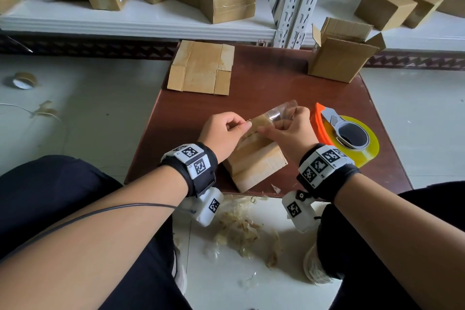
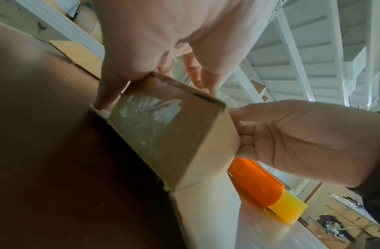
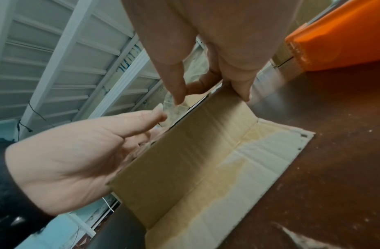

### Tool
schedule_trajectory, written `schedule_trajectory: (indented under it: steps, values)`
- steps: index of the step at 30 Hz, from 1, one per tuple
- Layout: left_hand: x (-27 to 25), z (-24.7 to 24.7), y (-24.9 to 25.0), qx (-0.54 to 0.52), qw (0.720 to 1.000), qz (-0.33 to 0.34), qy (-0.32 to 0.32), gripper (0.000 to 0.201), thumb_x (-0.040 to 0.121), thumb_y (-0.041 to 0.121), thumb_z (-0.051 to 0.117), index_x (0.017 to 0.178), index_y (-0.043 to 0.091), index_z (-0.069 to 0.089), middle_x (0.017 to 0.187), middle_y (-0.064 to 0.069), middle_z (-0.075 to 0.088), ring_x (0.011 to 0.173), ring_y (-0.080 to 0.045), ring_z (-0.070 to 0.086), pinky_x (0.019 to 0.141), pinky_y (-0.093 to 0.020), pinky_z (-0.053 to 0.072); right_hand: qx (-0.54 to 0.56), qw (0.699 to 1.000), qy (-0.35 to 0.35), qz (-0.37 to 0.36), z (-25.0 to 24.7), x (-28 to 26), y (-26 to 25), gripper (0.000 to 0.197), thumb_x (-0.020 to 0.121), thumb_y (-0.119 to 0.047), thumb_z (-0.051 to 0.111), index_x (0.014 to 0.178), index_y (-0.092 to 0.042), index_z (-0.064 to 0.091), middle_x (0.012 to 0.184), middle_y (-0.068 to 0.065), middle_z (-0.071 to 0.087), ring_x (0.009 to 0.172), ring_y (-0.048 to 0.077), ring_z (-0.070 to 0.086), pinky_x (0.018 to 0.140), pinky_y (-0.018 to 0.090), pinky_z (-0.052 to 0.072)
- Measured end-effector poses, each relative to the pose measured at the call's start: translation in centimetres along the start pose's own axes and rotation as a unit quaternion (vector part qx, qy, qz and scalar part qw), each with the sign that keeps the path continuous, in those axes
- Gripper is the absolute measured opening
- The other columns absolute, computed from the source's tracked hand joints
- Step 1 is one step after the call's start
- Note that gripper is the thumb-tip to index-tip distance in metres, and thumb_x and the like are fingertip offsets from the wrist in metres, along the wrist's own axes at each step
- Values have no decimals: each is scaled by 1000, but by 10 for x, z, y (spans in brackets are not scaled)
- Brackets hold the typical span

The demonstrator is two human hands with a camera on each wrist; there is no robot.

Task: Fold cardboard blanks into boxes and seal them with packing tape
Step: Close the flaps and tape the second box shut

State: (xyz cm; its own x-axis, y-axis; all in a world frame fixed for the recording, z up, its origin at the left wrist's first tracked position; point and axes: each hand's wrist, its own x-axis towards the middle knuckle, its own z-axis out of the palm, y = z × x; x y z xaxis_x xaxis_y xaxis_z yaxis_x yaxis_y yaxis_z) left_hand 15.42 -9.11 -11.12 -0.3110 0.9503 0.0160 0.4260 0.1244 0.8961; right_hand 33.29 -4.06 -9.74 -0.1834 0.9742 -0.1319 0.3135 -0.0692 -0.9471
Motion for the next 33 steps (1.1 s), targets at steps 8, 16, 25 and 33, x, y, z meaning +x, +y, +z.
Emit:
schedule_trajectory:
  steps: [8,16,25,33]
  values:
    - [2,3,-4,9,999,-31,2,24,98,38,67,85,18,70,104,1,63,88,-12,59,81,-24,40,-6,1000,-14,16,3,3,0,62,85,-15,87,120,-17,35,85,3,55,76,16,56,64,22,51]
    - [1,-3,-3,-39,998,3,-51,43,100,25,67,141,35,56,93,0,70,73,-7,59,77,-15,49,6,999,34,-12,-2,2,-3,58,90,-7,79,127,-10,33,75,-5,63,67,8,67,58,16,54]
    - [-2,1,-6,-39,996,8,-78,37,104,16,60,140,27,60,104,-8,71,97,-22,68,82,-22,52,-3,994,75,-80,4,-6,-5,69,82,-5,85,125,-18,31,100,12,67,83,14,68,75,25,59]
    - [0,8,-12,-30,999,18,-26,20,106,14,52,118,25,64,98,-1,65,89,-16,63,75,-24,49,33,996,28,-82,9,-15,-10,94,84,3,83,149,-20,20,105,9,59,87,16,78,80,30,65]
